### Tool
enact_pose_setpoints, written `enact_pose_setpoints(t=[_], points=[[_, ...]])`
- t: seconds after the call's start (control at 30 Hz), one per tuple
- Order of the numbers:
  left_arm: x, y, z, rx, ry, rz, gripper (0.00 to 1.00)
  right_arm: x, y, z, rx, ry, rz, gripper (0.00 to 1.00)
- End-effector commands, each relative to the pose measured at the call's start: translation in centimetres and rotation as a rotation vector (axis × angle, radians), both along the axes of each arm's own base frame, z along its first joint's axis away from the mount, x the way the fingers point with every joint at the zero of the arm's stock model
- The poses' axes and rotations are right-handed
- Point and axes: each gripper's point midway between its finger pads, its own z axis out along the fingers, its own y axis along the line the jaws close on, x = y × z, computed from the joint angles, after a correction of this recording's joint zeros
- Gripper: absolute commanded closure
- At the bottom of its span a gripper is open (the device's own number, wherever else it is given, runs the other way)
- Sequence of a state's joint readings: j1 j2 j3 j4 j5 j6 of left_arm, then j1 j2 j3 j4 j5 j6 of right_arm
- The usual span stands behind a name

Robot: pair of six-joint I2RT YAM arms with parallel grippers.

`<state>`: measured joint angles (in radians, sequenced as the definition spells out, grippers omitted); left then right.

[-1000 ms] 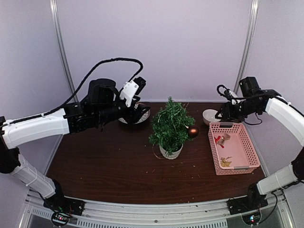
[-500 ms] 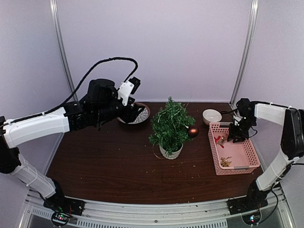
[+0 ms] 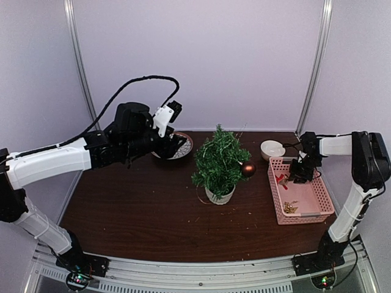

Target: Decorate the small christmas tree

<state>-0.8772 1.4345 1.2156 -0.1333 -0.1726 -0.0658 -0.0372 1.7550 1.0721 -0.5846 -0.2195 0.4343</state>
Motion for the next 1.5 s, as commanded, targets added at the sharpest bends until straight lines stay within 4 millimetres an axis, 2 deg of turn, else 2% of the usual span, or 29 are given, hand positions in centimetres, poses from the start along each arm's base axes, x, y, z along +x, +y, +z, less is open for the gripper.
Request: enact_pose_setpoints(t=[0.0,0.2,0.4,0.5,0.57,0.7,0.83,0.87,0.93,1.0,1.27,1.47], points=[[0.7,-0.1,1.1,-0.004,-0.034,0.006,0.43,1.1,-0.8,-0.8,-0.007,-0.027,-0.057,0.73],[0.5,0.1,0.6,0.010,-0.027,0.004,0.43,1.7,-0.4,-1.7,0.034,-0.050,-0.074,0.75],[0.3,0.4,0.4,0.023,-0.028,0.000,0.43,1.6,-0.4,-1.3,0.037,-0.074,-0.075,0.90],[0.3,0.4,0.4,0.025,-0.031,-0.001,0.43,1.2,-0.4,-0.8,0.036,-0.081,-0.061,1.00],[0.2,0.4,0.4,0.026,-0.031,-0.003,0.43,0.8,-0.3,0.0,0.030,-0.092,-0.045,1.00],[0.2,0.5,0.3,0.024,-0.030,-0.005,0.43,0.2,-0.1,2.7,0.022,-0.152,-0.002,1.00],[0.1,0.3,0.1,0.025,-0.027,-0.010,0.43,-0.2,0.2,4.2,0.011,-0.185,0.061,1.00],[0.2,0.3,0.1,0.026,-0.025,-0.011,0.43,0.0,0.2,4.4,-0.002,-0.195,0.088,0.96],[0.2,0.2,-0.1,0.027,-0.021,-0.015,0.43,0.6,-0.1,4.4,-0.033,-0.195,0.136,0.81],[0.2,0.0,0.0,0.026,-0.021,-0.023,0.43,1.3,-0.2,4.3,-0.055,-0.180,0.179,0.76],[0.4,-0.2,0.1,0.035,-0.027,-0.026,0.43,4.1,-0.6,3.3,-0.086,-0.149,0.236,0.73],[0.5,-0.1,0.2,0.036,-0.031,-0.023,0.43,3.8,-0.6,1.7,-0.079,-0.080,0.239,0.77]])
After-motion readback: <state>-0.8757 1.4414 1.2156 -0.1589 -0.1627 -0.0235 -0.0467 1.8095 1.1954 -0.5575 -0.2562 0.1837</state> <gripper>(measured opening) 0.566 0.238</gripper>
